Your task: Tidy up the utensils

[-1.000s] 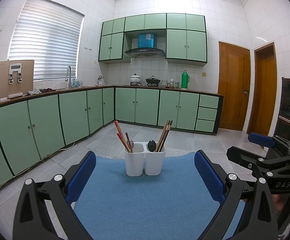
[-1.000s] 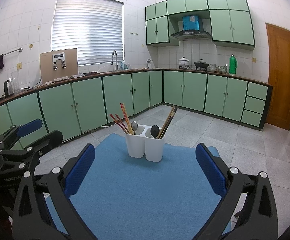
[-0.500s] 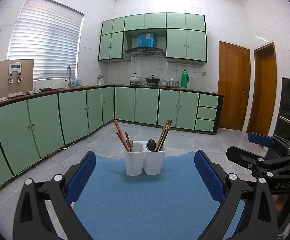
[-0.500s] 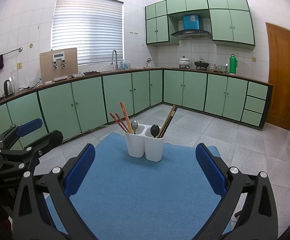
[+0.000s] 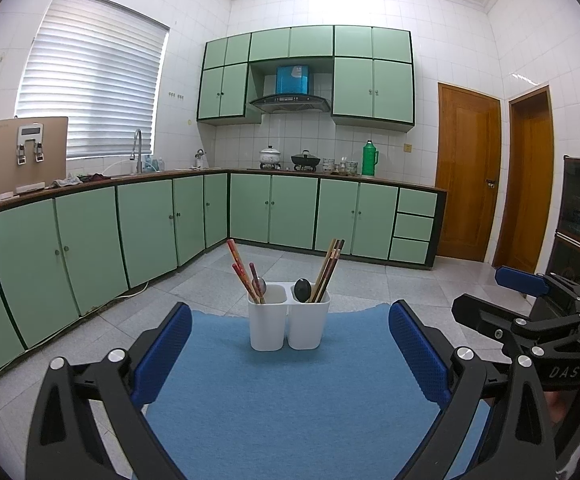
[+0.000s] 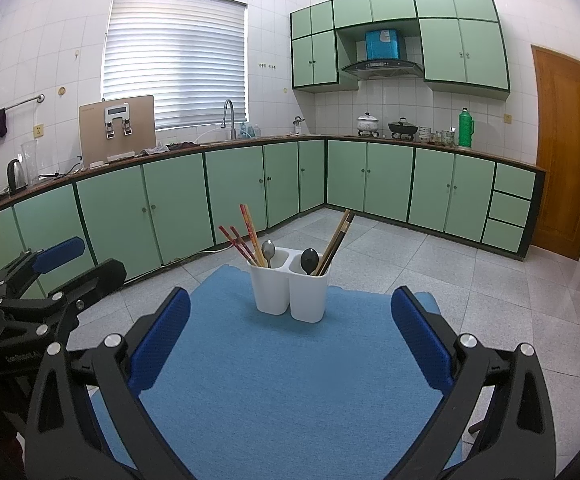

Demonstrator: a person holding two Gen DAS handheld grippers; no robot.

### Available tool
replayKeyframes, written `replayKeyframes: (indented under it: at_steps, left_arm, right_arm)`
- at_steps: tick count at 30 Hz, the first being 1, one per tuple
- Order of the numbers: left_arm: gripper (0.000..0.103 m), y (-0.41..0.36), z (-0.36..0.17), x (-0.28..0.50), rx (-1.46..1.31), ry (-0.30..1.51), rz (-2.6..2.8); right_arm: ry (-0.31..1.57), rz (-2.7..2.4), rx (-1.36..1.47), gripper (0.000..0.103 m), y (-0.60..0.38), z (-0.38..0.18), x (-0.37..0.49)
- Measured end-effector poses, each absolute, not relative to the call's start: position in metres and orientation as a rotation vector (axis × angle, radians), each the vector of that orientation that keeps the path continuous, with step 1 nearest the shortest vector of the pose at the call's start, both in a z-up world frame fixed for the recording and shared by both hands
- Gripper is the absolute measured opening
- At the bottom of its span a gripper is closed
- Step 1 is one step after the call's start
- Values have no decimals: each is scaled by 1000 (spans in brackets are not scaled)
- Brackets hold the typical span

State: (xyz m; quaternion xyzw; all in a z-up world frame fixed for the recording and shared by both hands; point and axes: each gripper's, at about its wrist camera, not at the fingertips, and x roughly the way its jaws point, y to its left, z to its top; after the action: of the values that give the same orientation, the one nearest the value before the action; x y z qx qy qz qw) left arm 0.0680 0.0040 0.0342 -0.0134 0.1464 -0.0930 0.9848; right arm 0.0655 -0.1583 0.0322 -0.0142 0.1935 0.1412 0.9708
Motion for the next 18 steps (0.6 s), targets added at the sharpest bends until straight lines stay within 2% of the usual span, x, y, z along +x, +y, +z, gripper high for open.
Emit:
replayKeyframes:
  at_steps: [18]
  left_arm:
    - [97,8,29,74,-40,320,-185]
  right_arm:
    - [402,282,-26,98,-163,25,67]
